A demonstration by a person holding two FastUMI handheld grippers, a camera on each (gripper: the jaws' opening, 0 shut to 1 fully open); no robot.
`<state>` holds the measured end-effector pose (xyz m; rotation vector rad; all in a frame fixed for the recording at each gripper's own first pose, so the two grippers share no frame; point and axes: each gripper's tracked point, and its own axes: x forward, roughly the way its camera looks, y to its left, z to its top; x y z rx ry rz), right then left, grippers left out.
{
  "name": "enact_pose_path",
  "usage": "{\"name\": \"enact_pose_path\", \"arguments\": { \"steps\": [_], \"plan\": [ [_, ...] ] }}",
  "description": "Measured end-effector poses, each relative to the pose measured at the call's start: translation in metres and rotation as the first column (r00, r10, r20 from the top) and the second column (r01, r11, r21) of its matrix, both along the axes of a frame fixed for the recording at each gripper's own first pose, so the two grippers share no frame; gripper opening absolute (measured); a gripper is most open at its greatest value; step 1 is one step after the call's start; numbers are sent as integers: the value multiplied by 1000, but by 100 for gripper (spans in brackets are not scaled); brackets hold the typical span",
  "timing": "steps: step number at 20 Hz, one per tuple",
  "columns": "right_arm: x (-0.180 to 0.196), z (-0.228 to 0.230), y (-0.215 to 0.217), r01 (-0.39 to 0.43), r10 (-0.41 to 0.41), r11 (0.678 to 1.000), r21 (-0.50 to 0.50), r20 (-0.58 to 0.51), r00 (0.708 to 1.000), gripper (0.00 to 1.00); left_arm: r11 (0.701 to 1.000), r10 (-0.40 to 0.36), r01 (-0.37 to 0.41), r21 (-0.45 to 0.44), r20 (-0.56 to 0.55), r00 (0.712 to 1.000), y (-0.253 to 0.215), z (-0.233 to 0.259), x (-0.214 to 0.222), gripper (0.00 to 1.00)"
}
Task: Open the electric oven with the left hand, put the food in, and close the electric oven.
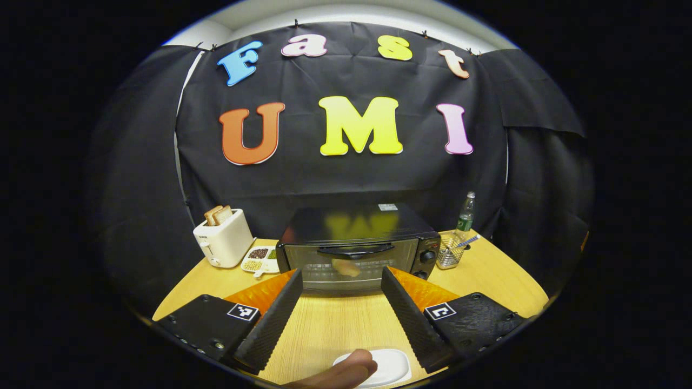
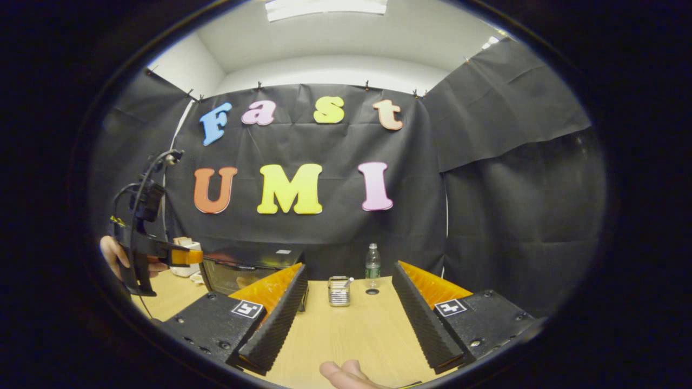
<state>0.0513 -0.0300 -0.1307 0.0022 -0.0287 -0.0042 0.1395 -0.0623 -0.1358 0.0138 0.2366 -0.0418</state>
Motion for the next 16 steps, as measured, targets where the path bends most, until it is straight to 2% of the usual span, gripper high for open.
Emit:
{"name": "enact_pose_path", "arguments": {
  "steps": [2, 3, 6, 13, 16],
  "plan": [
    [-9, 3, 5, -10, 10, 1000, -4, 1, 1000, 96, 1000, -5, 5, 2, 48, 999, 3, 12, -26, 100],
    [-12, 6, 8, -16, 16, 1000, -10, 1, 1000, 100, 1000, 0, 0, 8, 68, 998, 6, 17, -41, 96],
    [-26, 22, 14, -17, 18, 999, -37, 22, 1000, 100, 1000, 14, -15, 3, 135, 991, 10, 32, -85, 96],
    [-94, 52, 46, -42, 43, 999, -17, 60, 997, 100, 999, 25, -17, -32, 263, 964, 17, 74, -193, 96],
    [-119, 54, 59, -68, 68, 998, 4, 61, 996, 100, 999, 16, -4, -44, 289, 957, 14, 72, -223, 95]
  ]
}}
